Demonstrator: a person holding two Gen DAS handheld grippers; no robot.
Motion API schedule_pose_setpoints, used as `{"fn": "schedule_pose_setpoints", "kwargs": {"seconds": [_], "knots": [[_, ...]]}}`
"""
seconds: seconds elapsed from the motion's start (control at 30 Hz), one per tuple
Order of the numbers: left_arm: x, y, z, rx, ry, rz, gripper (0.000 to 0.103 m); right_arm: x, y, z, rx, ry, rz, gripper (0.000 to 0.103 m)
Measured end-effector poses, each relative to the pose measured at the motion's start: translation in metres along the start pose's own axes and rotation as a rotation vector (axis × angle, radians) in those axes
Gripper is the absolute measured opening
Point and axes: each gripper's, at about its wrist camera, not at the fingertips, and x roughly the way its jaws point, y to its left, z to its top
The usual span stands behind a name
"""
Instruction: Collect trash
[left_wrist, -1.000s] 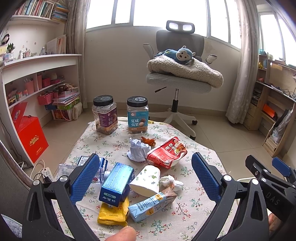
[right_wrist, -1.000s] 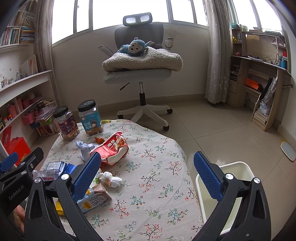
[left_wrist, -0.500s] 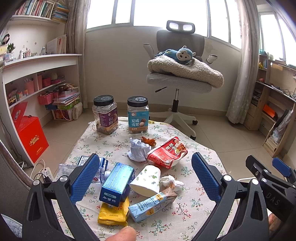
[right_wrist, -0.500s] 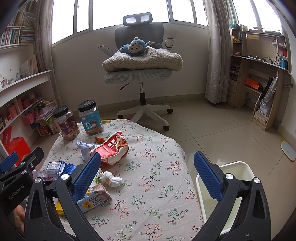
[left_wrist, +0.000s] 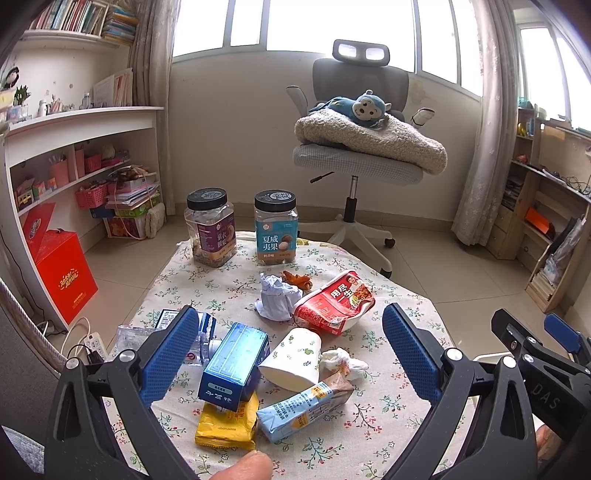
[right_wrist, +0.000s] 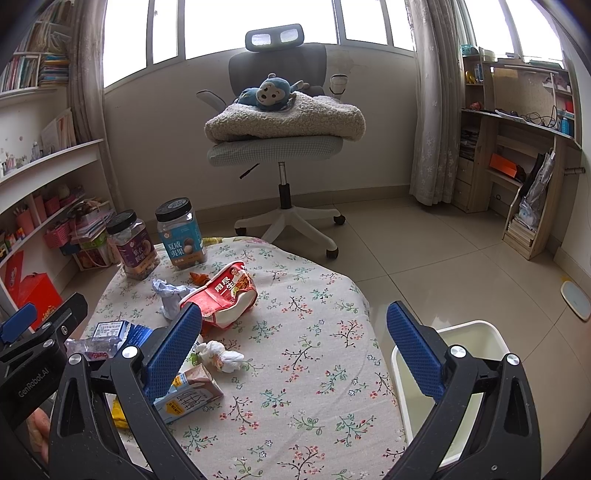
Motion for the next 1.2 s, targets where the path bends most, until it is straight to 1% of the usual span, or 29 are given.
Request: {"fn": "schedule_pose_setpoints", "kwargs": {"seconds": [0.4,0.5,0.57,0.67,0.77,0.83,0.9,0.93,1.0,1.07,1.1,1.13,1.17,1.2], "knots": [[0.003,0.001,-0.005,0.0,0.009,0.004,0.097,-0.001,0.004,-0.008,0.003,0.01,0.002,0.096],[0.006,0.002,-0.004,-0.004,0.03,0.007,0.097,0.004,0.005,-0.007,0.0,0.031,0.003,0.096],[0.014,0.006,-0.001,0.0,0.074,0.004,0.097,0.011,0.006,-0.003,0.003,0.076,0.023,0.096],[0.029,0.02,0.014,-0.009,0.134,0.022,0.097,0.021,0.012,0.001,-0.01,0.16,0.055,0.096],[0.05,0.054,0.033,-0.095,0.232,0.002,0.097,0.031,0.021,0.006,-0.048,0.226,0.079,0.096],[0.065,0.077,0.046,-0.154,0.281,0.01,0.097,0.042,0.026,0.011,-0.055,0.282,0.113,0.096],[0.086,0.104,0.052,-0.226,0.36,0.026,0.097,0.053,0.029,0.009,-0.038,0.33,0.145,0.096],[0.097,0.118,0.048,-0.276,0.42,0.026,0.097,0.059,0.028,0.008,-0.031,0.344,0.149,0.096],[0.118,0.145,0.03,-0.382,0.529,0.044,0.097,0.07,0.026,-0.001,-0.025,0.364,0.136,0.096],[0.131,0.16,0.004,-0.421,0.59,0.1,0.097,0.085,0.02,-0.017,0.001,0.41,0.114,0.096],[0.138,0.163,-0.008,-0.44,0.618,0.107,0.096,0.093,0.017,-0.024,0.029,0.451,0.109,0.096],[0.145,0.164,-0.018,-0.463,0.657,0.088,0.096,0.102,0.013,-0.029,0.066,0.495,0.121,0.096],[0.153,0.16,-0.022,-0.473,0.687,0.053,0.096,0.108,0.012,-0.033,0.102,0.529,0.138,0.096],[0.16,0.153,-0.023,-0.448,0.7,0.034,0.096,0.113,0.011,-0.037,0.126,0.549,0.146,0.096]]}}
